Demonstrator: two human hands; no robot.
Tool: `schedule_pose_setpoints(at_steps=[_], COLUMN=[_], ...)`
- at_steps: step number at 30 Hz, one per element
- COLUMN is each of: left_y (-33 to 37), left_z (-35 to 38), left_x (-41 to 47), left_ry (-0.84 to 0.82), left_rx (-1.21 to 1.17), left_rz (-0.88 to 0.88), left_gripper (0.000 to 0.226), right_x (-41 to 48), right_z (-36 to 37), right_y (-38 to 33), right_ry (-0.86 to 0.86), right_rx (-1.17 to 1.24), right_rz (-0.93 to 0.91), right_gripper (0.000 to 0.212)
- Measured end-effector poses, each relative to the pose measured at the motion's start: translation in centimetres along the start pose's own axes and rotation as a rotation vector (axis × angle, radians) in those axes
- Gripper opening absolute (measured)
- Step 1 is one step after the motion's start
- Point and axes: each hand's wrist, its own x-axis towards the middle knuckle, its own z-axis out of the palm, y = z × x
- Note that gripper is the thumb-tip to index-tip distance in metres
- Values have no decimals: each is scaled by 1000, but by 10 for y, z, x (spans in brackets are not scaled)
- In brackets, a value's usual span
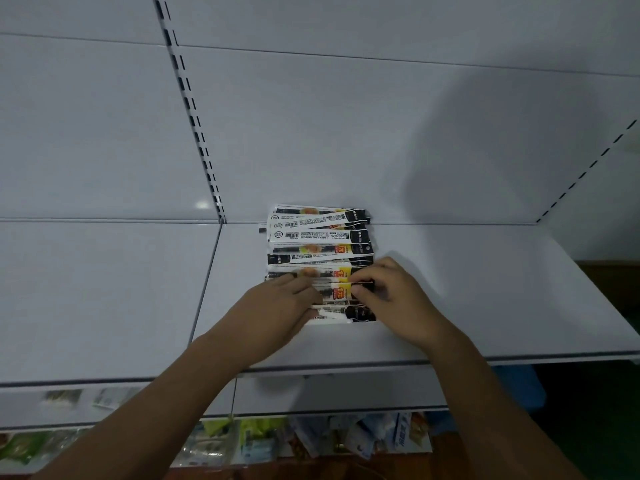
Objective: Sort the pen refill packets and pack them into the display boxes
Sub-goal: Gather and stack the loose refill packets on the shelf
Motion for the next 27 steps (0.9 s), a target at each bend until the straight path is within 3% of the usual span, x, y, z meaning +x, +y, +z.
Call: schedule_pose_setpoints(at_steps=[4,11,18,23,27], left_y=[-5,-8,-13,-15,-17], left_z=[-2,-11,-17,-33,-40], left_x=[-4,-2,4,12,17], left_ry=[-4,24,39,45,44], left_rx=[-35,-224,-295,-489,-582], left_rz=[-70,-229,-258,-327,-375], left_gripper=[24,42,29,30,16], right_x=[1,4,3,-2,-13], right_z=[-4,2,6,4,2], right_y=[-1,3,10,3,-3], right_ry=[-40,23,67,70,-47], right_rx=[-9,-13,3,82,-20], right_rz=[13,49,53,9,-12], right_gripper=[33,20,19,16,50])
